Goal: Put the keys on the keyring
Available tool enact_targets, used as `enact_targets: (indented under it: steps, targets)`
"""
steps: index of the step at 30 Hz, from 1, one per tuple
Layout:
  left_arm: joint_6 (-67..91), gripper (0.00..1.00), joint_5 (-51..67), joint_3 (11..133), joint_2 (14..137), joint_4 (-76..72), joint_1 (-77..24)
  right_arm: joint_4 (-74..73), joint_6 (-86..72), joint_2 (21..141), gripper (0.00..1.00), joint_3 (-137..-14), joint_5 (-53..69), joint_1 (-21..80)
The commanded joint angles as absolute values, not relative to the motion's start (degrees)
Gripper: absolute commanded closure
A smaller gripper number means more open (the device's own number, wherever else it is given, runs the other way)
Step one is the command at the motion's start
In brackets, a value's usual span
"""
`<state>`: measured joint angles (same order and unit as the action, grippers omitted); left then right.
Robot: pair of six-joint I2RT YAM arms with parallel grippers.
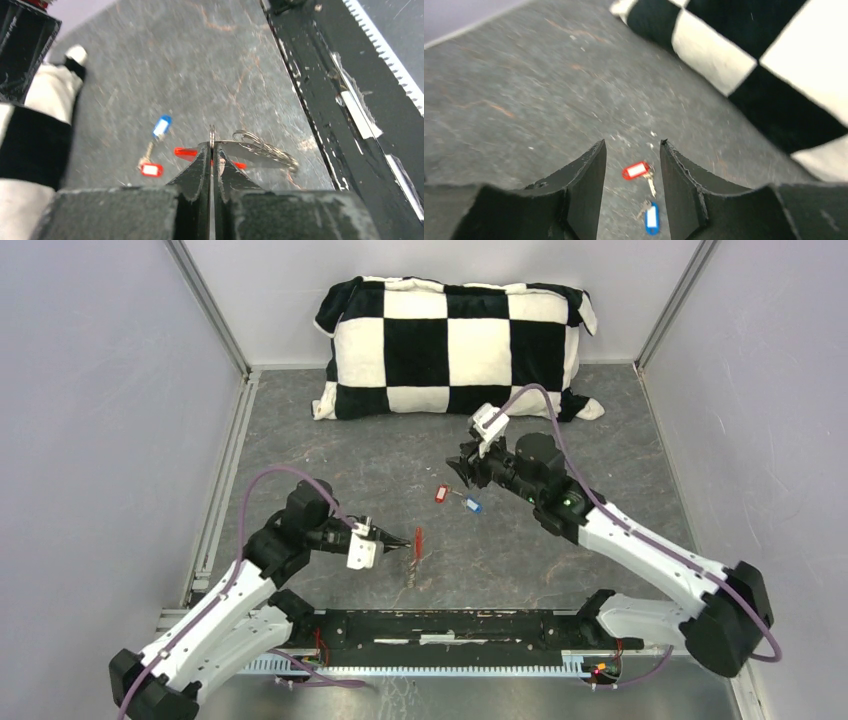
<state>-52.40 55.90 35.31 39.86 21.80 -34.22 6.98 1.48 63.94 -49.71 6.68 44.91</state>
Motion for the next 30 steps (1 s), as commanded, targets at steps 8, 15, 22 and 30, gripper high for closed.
enact_targets:
  steps: [8,15,22,30]
  targets:
    - [-58.8,0.98,60.8,34.17,48.51,23.64,-23.35,20.17,8.23,80.28,0.5,-43.7,10.35,40.03]
    - [-61.03,0.98,62.47,33.86,48.66,25.87,-21.1,23.36,11.17,92.77,0.57,-47.63,14.73,36.76]
    - [-60.25,0.98,63.04,33.84,46.54,26.72,-20.89,23.54,10.9,100.02,0.61,-50.72,17.53,34.99]
    - [-58.28,0.98,63.26,34.0,45.05,26.65,-20.86,23.25,10.72,104.71,0.63,-53.56,19.37,34.47]
